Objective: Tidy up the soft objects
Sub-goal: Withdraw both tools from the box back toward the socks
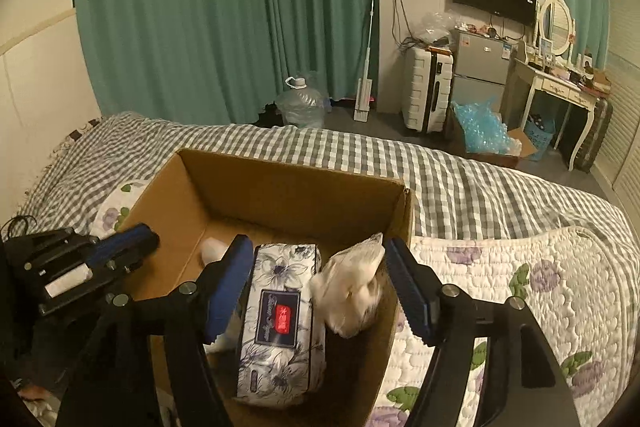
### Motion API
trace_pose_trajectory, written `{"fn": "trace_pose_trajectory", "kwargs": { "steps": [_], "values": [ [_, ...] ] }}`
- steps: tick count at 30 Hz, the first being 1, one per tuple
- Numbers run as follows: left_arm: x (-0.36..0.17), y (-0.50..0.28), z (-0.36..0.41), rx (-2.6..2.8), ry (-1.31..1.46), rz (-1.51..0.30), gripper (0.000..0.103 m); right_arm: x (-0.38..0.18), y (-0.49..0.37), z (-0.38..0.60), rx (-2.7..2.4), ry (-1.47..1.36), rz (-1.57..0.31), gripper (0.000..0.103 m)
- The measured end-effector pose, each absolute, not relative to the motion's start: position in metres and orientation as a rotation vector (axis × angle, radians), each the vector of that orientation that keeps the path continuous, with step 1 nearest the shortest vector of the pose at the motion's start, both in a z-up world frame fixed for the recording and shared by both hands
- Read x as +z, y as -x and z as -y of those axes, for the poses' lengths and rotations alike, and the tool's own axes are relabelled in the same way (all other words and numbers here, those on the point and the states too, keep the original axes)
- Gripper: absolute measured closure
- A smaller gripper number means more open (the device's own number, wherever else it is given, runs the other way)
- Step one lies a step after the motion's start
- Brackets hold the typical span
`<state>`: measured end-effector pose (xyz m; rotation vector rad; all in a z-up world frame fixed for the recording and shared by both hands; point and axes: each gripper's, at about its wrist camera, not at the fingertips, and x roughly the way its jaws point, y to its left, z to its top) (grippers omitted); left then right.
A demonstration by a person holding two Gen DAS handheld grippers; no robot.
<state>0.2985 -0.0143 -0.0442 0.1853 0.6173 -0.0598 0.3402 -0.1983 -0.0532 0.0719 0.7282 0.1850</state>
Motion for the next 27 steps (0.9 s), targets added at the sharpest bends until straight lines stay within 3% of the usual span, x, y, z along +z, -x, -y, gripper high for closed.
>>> {"fn": "trace_pose_trajectory", "kwargs": {
  "steps": [6, 8, 11, 15, 17, 18, 23, 25, 27],
  "values": [
    [-0.011, -0.271, 0.014, -0.090, -0.138, -0.539, 0.103, -0.042, -0.322, 0.197, 0.189, -0.064, -0.712, 0.034],
    [0.000, -0.263, 0.011, -0.098, -0.113, -0.523, 0.102, -0.032, -0.310, 0.198, 0.190, -0.068, -0.700, 0.034],
    [0.020, -0.248, 0.013, -0.122, -0.097, -0.536, 0.094, -0.016, -0.295, 0.197, 0.186, -0.064, -0.685, 0.034],
    [0.044, -0.222, 0.017, -0.109, -0.119, -0.535, 0.094, 0.015, -0.260, 0.198, 0.169, -0.054, -0.651, 0.020],
    [0.056, -0.202, 0.013, -0.108, -0.099, -0.508, 0.067, 0.033, -0.241, 0.198, 0.160, -0.051, -0.630, 0.018],
    [0.060, -0.193, 0.011, -0.104, -0.091, -0.484, 0.039, 0.040, -0.233, 0.198, 0.160, -0.048, -0.622, 0.016],
    [0.092, -0.134, 0.004, -0.122, -0.040, -0.370, 0.035, 0.077, -0.174, 0.198, 0.142, -0.024, -0.575, 0.011],
    [0.098, -0.118, 0.001, -0.118, -0.035, -0.362, 0.022, 0.086, -0.151, 0.199, 0.132, -0.024, -0.568, 0.011],
    [0.100, -0.096, -0.003, -0.106, -0.031, -0.335, 0.017, 0.090, -0.131, 0.201, 0.133, -0.026, -0.560, 0.011]
  ]
}}
